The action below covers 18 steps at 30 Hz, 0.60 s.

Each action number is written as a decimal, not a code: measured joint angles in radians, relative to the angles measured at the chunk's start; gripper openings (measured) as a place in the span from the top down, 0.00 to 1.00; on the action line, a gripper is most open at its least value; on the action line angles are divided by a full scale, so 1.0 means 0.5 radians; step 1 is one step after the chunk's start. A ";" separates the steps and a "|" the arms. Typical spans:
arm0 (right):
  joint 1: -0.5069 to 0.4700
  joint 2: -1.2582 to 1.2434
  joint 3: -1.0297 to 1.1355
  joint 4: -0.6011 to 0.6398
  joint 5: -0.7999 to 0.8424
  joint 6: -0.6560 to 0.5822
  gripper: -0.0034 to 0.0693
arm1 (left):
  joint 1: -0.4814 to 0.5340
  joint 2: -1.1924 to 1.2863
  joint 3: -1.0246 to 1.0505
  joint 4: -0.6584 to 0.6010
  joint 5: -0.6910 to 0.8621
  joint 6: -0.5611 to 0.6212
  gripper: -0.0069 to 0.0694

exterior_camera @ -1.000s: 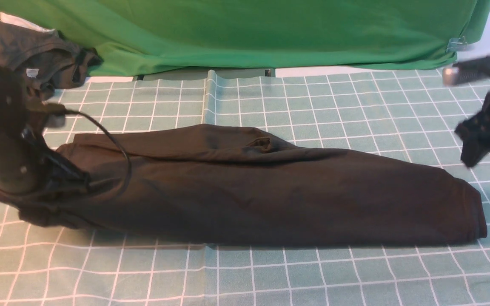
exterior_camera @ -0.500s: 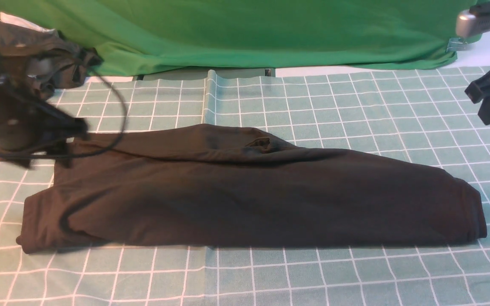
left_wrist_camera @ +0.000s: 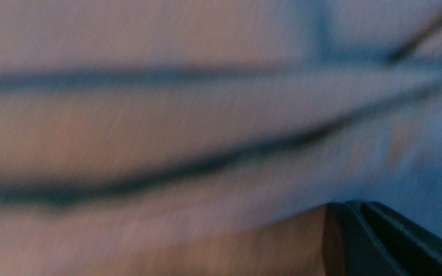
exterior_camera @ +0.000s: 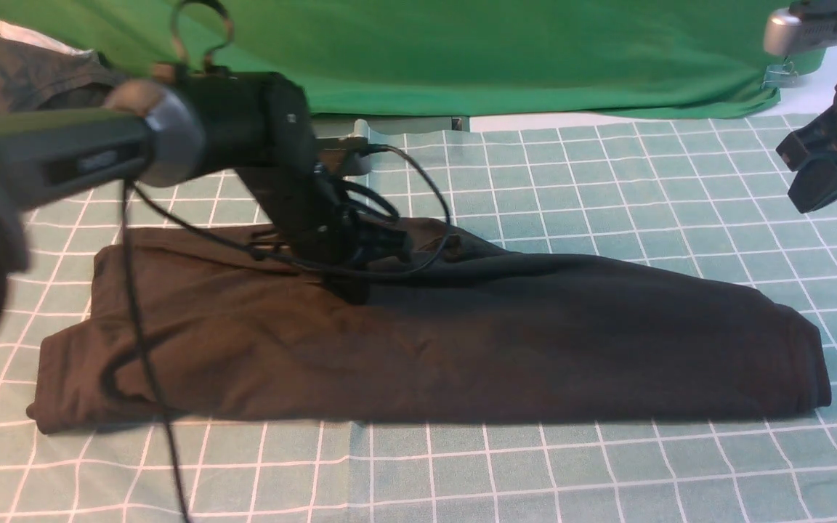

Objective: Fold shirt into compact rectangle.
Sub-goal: 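Pull the folded dark garment lengthwise by its ends to straighten it flat on the table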

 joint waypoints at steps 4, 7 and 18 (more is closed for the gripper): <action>0.000 0.000 0.000 0.000 0.000 0.002 0.88 | 0.000 0.123 -0.142 -0.030 -0.045 -0.002 0.90; 0.000 0.000 0.000 0.004 0.000 0.010 0.88 | 0.000 0.153 -0.165 -0.032 -0.153 -0.004 0.90; 0.000 0.000 0.000 0.117 0.000 0.012 0.87 | 0.041 0.226 -0.461 -0.024 -0.728 -0.058 0.90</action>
